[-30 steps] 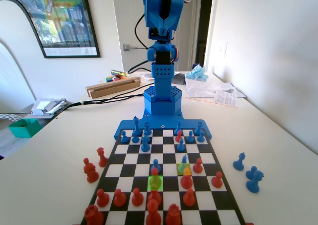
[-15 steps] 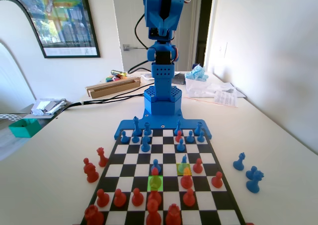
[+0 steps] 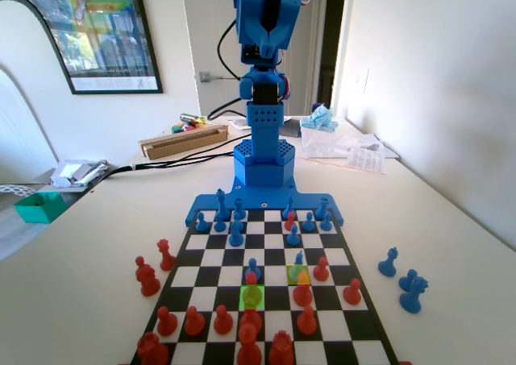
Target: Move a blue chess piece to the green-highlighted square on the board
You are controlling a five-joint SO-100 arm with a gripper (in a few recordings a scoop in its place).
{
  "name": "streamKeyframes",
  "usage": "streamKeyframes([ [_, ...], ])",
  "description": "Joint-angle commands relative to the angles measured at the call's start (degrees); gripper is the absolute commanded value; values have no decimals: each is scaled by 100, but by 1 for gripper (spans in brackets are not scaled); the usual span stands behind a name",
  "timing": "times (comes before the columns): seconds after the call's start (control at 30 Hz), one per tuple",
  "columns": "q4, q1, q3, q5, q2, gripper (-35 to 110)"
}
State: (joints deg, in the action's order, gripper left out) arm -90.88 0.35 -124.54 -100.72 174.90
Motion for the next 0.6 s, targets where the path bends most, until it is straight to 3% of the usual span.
streamKeyframes([
  [0.0,220,-18,264,316,-229,1],
  [0.33,185,255,2593,1819,-3041,4],
  [0.57,272,835,3006,2092,-4658,6],
])
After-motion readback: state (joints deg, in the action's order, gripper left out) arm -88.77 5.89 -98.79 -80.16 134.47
